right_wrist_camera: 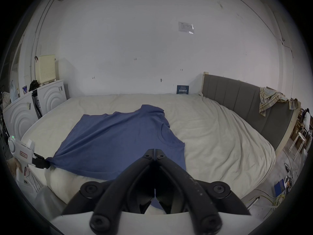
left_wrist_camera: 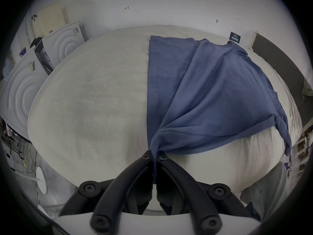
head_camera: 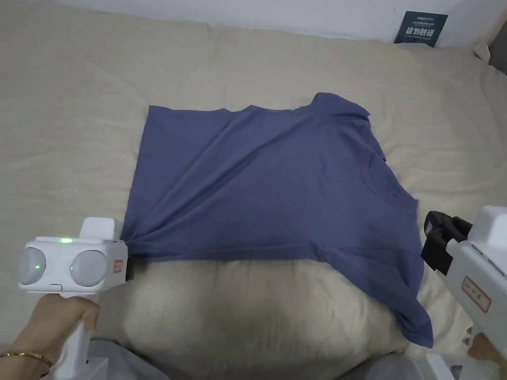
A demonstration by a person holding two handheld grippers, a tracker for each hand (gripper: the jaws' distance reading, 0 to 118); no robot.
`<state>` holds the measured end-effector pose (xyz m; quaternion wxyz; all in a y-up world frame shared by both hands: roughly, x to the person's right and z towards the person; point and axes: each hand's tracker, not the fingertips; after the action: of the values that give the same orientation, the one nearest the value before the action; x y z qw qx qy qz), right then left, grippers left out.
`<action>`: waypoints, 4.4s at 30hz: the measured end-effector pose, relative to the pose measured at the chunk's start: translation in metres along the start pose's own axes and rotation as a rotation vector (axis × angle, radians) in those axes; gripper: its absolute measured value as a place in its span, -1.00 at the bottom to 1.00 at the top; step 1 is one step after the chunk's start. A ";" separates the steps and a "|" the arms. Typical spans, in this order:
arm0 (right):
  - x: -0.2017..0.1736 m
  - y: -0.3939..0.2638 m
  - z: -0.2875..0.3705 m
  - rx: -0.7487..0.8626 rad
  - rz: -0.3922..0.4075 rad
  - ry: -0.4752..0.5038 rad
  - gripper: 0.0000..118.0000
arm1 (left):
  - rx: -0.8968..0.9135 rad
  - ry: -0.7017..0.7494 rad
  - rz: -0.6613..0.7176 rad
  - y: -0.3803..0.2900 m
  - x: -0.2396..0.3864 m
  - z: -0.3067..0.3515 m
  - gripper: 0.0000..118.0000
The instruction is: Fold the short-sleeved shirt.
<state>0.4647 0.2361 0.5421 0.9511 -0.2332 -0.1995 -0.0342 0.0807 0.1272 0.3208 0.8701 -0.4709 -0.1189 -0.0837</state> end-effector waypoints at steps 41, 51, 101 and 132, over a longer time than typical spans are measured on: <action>0.061 0.129 -0.170 -0.332 0.057 -0.041 -0.95 | 0.178 -0.143 0.286 0.136 -0.015 0.036 -0.95; 0.025 0.145 -0.322 -0.400 0.126 -0.096 -0.95 | 0.104 -0.039 0.266 0.219 0.001 -0.059 -0.94; -0.006 0.036 0.044 0.252 -0.014 0.051 -0.97 | 0.687 0.105 0.142 0.032 0.019 0.148 -0.93; 0.007 0.068 -0.150 0.015 0.046 -0.067 -0.97 | -0.114 -0.010 0.061 0.168 0.021 -0.111 -0.95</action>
<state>0.5364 0.2285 0.3937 0.9462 -0.2317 -0.2260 -0.0029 0.1581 0.1240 0.1338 0.8434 -0.5235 -0.1039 -0.0612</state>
